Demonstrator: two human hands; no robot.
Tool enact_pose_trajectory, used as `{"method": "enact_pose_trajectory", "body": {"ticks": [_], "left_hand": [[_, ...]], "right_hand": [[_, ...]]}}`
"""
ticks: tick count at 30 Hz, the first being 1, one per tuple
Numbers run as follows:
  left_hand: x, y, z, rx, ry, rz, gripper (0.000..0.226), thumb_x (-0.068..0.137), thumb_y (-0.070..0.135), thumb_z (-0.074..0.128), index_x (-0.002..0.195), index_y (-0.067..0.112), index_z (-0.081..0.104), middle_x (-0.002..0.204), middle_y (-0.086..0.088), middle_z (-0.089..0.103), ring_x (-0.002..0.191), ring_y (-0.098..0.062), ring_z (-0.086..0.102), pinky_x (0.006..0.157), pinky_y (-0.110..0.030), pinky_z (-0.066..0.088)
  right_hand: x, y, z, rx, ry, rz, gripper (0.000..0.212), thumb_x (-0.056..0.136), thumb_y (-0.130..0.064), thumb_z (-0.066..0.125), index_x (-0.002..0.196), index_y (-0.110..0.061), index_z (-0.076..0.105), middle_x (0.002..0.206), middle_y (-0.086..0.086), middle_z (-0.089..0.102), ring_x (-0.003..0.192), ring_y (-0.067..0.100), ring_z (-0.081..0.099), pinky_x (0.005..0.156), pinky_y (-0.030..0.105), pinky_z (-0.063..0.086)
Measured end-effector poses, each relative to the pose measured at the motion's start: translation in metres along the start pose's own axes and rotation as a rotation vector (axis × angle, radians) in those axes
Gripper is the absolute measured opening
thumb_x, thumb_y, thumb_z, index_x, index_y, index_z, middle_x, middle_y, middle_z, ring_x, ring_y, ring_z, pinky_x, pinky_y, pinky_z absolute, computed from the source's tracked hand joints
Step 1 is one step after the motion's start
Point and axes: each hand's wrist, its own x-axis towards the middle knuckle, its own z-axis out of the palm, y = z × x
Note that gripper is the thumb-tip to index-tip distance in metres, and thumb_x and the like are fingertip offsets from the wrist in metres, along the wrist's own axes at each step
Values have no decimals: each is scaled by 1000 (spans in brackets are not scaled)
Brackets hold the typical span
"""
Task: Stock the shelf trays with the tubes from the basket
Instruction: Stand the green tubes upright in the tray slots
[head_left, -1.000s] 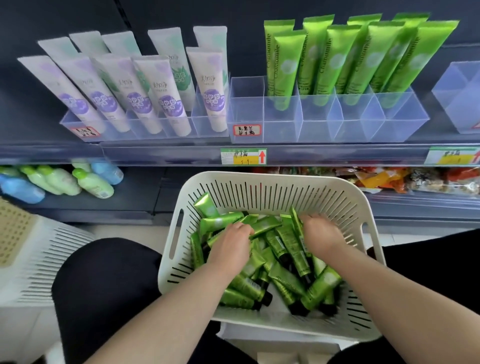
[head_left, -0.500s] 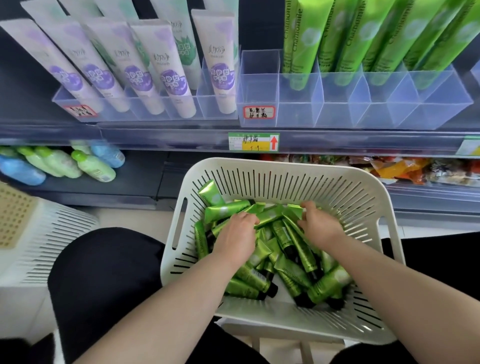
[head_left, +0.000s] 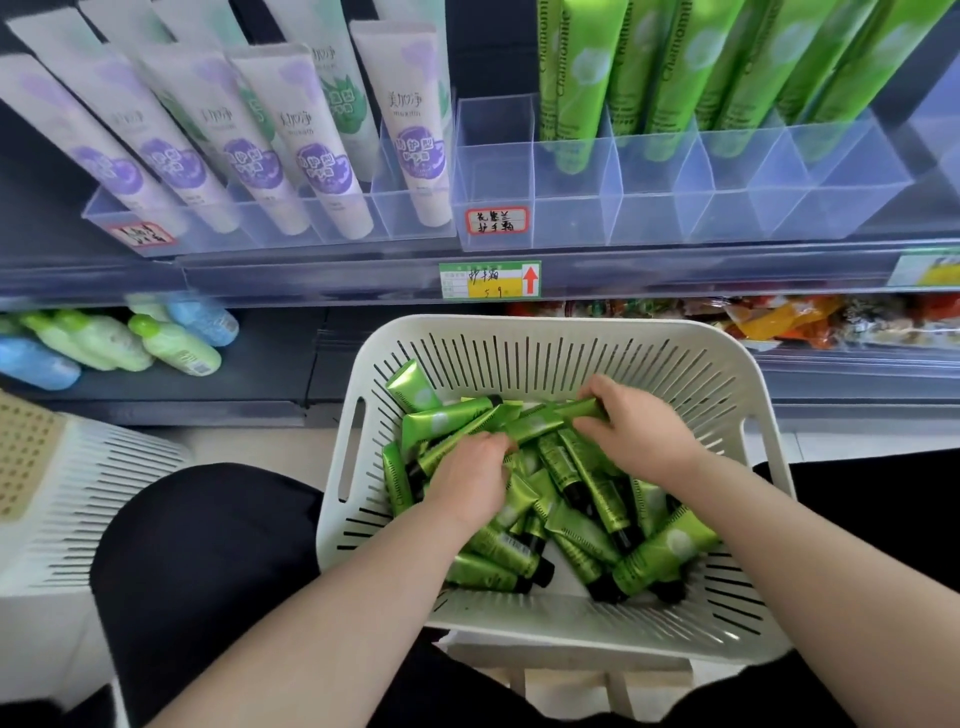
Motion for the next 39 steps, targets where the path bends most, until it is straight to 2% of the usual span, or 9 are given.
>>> {"method": "enact_pose_trajectory", "body": {"ticks": [3, 6, 10, 15, 18, 20, 25, 34, 39], "left_hand": [[9, 4, 8, 44, -135, 23, 52, 89, -5, 52, 136, 17, 53, 133, -12, 55, 111, -25, 59, 91, -33, 52], [16, 13, 11, 256, -302, 66, 64, 82, -14, 51, 139, 15, 49, 134, -11, 53, 124, -28, 47, 99, -37, 47], [17, 18, 10, 483, -279, 155, 47, 84, -6, 53, 127, 12, 57, 122, -10, 55, 118, -29, 44, 95, -35, 44], [14, 18, -5, 353, -223, 65, 21, 90, 2, 56, 105, 15, 64, 97, -3, 57, 100, -24, 55, 79, -33, 48], [14, 23, -28, 138, -119, -12, 14, 95, 5, 52, 96, 18, 56, 85, 6, 55, 77, -14, 55, 59, -24, 41], [11, 31, -47, 79, -3, 3, 7, 98, 13, 51, 95, 19, 54, 84, 7, 57, 70, -10, 52, 55, -21, 35], [2, 55, -90, -28, 232, 71, 19, 100, 23, 50, 111, 17, 64, 100, 2, 68, 82, -14, 63, 70, -26, 46], [-7, 98, -173, -153, 551, 139, 15, 99, 22, 50, 104, 20, 64, 103, -2, 70, 91, -23, 62, 79, -39, 50], [-10, 117, -234, -217, 777, 137, 18, 99, 19, 49, 103, 20, 66, 91, 2, 68, 83, -17, 59, 73, -30, 46]], "right_hand": [[-12, -8, -17, 82, 208, -92, 22, 93, -26, 55, 115, -23, 53, 95, -11, 57, 80, 12, 55, 67, 31, 47], [-23, -8, -22, 92, 247, -86, 22, 93, -26, 55, 115, -24, 54, 96, -13, 57, 77, 11, 55, 64, 29, 44], [-28, 3, -14, 28, 183, -47, 19, 92, -25, 57, 111, -26, 59, 104, -10, 61, 88, 14, 59, 70, 32, 50], [-26, 3, -13, -25, 177, -25, 18, 92, -22, 58, 109, -25, 62, 103, -9, 59, 95, 16, 58, 75, 32, 50], [-24, -3, -19, -43, 214, -47, 18, 91, -23, 56, 109, -25, 61, 106, -8, 62, 98, 17, 57, 80, 34, 48], [-24, -9, -25, -63, 260, -69, 20, 91, -23, 56, 111, -25, 61, 108, -6, 64, 100, 19, 56, 83, 36, 47], [-26, -24, -50, -74, 371, -110, 22, 90, -22, 58, 112, -24, 63, 111, -4, 66, 105, 23, 57, 82, 38, 46], [-39, -65, -129, -102, 580, -212, 23, 93, -21, 55, 115, -21, 60, 109, -1, 66, 103, 25, 56, 77, 37, 45], [-37, -97, -184, -39, 786, -288, 24, 93, -19, 55, 116, -17, 61, 106, 1, 66, 100, 25, 57, 73, 35, 45]]}}
